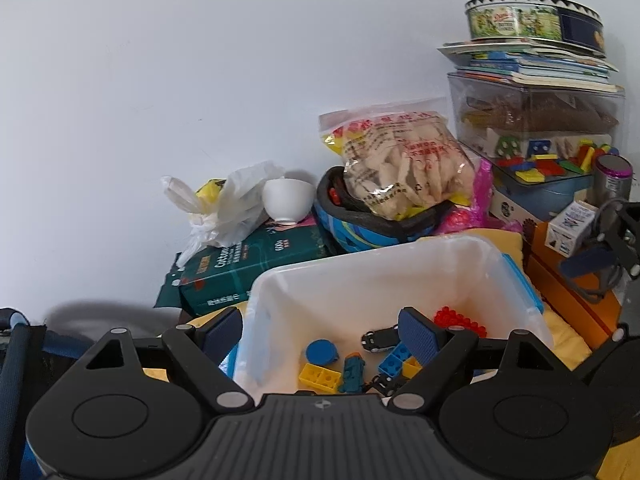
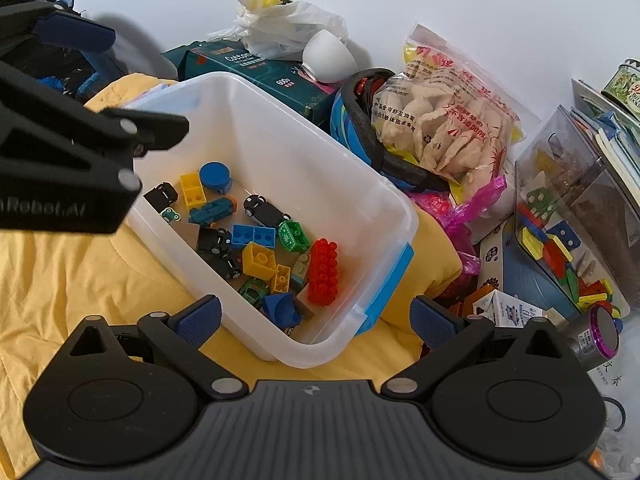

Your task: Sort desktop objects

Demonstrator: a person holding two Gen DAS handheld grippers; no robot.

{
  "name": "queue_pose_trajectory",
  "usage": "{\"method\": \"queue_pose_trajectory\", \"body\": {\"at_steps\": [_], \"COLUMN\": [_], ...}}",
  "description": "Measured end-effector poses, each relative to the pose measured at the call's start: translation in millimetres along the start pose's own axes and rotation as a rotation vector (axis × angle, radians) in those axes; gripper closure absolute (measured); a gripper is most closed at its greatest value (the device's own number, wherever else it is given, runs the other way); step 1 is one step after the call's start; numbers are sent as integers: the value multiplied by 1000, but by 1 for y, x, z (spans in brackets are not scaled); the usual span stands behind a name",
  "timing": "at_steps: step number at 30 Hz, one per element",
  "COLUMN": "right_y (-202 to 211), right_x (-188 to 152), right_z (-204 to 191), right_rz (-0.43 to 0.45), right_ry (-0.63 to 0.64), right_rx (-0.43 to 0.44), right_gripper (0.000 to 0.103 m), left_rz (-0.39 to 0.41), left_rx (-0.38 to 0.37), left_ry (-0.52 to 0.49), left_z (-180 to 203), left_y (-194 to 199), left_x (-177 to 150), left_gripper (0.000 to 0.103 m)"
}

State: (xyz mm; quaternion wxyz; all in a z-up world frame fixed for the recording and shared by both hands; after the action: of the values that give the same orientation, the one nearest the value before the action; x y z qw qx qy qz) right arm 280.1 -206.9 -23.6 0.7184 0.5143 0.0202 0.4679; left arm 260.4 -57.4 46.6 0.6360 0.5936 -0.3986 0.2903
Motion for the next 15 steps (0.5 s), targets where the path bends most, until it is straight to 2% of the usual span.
{"method": "queue_pose_trajectory", "body": {"at_steps": [15], "right_y": [8], "right_x": [0], "right_z": [2], "right_rz": [2], "right_ry": [-6], "right_rx": [-6], "right_gripper": [0], "left_rz": [-5], "left_rx": [-16], "left_ry": [-16], "left_z": [8], "left_y": [0], "left_x": [-1], "left_gripper": [15]}}
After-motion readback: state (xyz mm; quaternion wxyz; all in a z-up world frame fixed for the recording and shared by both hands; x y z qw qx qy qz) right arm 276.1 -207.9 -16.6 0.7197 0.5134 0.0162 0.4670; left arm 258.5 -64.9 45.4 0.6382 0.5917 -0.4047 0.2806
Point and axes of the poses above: each gripper's, at about its wrist camera, not at the fingertips, and y roughly against the way its jaws point, z to its right, x to its top, the point moved 6 cm from there along -y, roughly the way its jaws point, and after that the axes turned 14 degrees about y, right-handed, at the moved point
